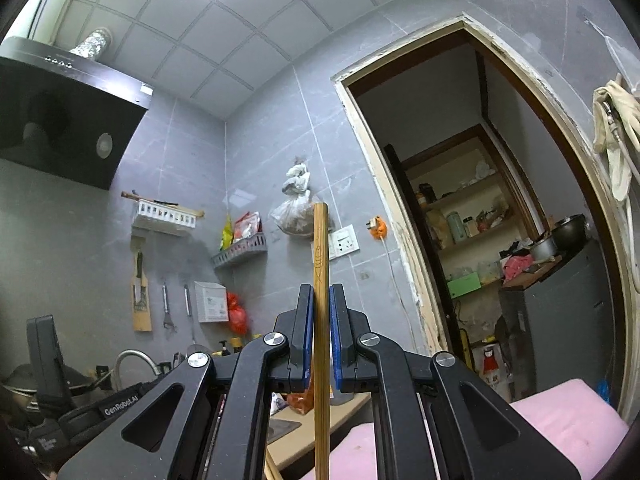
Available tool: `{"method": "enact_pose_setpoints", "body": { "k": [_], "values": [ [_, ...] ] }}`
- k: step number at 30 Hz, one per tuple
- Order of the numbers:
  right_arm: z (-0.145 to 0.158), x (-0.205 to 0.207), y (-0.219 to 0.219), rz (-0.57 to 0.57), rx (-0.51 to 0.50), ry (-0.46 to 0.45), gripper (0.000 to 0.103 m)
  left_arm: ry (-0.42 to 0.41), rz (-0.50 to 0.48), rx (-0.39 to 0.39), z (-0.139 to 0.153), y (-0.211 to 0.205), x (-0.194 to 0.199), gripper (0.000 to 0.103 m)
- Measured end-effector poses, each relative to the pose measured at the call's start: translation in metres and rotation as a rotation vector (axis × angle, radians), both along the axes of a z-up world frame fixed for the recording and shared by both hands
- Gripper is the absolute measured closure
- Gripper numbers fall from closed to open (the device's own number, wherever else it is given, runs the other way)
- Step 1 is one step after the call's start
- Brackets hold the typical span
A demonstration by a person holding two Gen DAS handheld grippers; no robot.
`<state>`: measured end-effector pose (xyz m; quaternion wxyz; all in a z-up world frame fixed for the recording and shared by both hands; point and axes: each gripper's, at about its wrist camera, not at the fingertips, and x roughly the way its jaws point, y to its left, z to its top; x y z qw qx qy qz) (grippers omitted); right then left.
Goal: Organize utensils
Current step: 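Lift the peeler and chopstick and carry both toward the white basket, then lower the peeler and chopstick into the basket and open both tools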
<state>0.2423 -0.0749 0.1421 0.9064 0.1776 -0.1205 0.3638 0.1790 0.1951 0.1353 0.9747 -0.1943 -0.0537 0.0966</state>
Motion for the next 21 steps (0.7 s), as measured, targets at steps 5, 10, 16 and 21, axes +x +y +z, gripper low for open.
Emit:
{"method": "enact_pose_setpoints", "body": {
  "k": [5, 10, 16, 21],
  "values": [
    [-0.01, 0.003, 0.008, 0.0, -0.022, 0.008, 0.097, 0.013, 0.026, -0.006, -0.014, -0.004, 0.003, 0.094],
    [-0.016, 0.005, 0.016, -0.001, -0.067, 0.035, 0.097, 0.012, 0.032, 0.002, -0.024, -0.011, 0.002, 0.094],
    [-0.022, 0.002, 0.021, -0.003, -0.164, 0.048, 0.097, 0.084, 0.016, 0.062, -0.034, -0.028, 0.006, 0.094],
    [-0.029, 0.002, 0.017, 0.015, -0.216, 0.095, 0.097, 0.182, -0.009, 0.08, -0.038, -0.034, 0.006, 0.093]
  ]
}}
